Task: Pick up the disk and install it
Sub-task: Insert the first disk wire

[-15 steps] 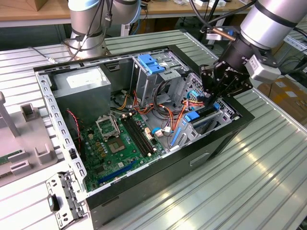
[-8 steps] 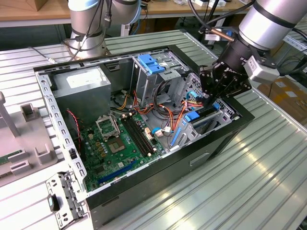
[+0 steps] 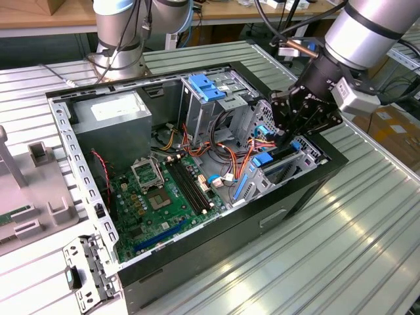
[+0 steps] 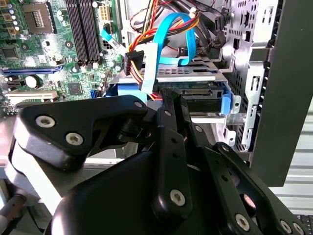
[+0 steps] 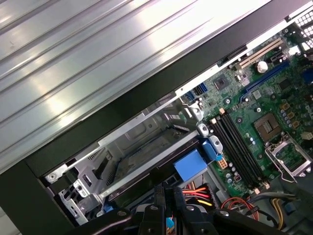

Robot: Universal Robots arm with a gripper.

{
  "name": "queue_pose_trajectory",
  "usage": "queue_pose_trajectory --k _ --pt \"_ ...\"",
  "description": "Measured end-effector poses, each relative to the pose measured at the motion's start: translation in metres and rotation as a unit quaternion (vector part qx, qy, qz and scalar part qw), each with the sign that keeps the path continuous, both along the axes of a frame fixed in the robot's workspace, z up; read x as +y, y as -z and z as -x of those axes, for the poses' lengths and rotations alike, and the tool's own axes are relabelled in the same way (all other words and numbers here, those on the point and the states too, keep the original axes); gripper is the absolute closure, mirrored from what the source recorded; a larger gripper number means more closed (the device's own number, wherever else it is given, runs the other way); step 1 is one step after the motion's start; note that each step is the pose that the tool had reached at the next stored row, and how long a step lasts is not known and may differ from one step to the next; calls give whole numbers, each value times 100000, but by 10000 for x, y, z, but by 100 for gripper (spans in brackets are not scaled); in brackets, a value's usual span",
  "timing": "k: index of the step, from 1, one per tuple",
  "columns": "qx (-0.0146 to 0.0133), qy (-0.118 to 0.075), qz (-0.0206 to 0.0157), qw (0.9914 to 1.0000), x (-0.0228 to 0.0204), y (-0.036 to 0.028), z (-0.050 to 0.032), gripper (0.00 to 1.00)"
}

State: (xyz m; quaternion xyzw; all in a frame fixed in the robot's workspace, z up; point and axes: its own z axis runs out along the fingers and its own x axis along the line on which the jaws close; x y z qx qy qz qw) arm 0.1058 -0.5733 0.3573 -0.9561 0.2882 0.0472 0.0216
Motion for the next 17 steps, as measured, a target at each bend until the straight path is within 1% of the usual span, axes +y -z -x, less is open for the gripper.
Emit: queue_pose_trajectory --k 6,13,15,17 --pt "4 120 6 100000 0 7 8 82" --pt "1 2394 -2 99971 0 28 -16 82" --pt "1 3269 -1 99947 0 32 -37 82" --pt "0 4026 6 99919 0 35 -41 82"
